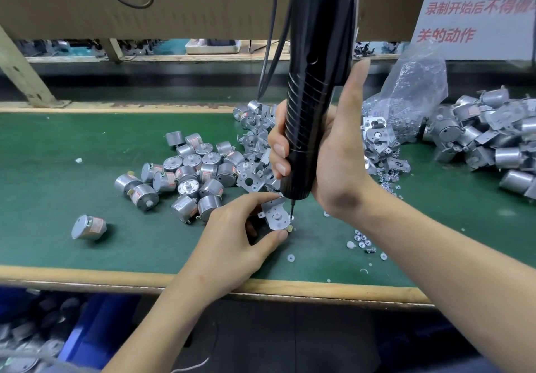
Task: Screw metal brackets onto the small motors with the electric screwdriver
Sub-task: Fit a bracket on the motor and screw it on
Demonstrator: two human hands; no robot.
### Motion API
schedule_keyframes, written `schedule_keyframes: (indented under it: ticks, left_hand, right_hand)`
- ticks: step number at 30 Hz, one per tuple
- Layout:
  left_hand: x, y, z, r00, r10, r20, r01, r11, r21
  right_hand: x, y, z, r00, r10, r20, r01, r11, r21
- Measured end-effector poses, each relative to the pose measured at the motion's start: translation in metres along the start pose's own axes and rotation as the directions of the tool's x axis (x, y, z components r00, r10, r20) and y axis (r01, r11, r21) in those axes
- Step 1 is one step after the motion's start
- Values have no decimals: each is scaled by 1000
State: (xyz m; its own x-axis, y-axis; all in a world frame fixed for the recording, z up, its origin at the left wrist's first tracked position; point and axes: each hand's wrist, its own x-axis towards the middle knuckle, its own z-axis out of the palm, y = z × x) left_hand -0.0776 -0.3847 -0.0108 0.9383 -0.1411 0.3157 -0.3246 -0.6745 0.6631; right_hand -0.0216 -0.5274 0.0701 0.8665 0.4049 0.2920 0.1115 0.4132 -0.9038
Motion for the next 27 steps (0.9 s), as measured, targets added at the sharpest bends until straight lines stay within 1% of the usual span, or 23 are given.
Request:
schedule_keyframes:
  ticks: [8,14,20,27]
  left_hand:
    - [0,-1,-1,1000,2,31,-1,999,-33]
    - [0,-1,-1,1000,-10,18,11,997,-74]
    - [0,-2,0,999,-21,30,24,997,-78]
    - [1,-5,0,998,-38,52,44,993,-108]
  right_hand:
    - [-1,1,1,1000,0,-7,-1,1000,-18]
    - [2,0,2,999,-30,-21,29,999,-37]
    - [6,-5,2,991,-93,-98,89,995,-40]
    - [9,-3,-2,972,-139,-188,118,986,-119]
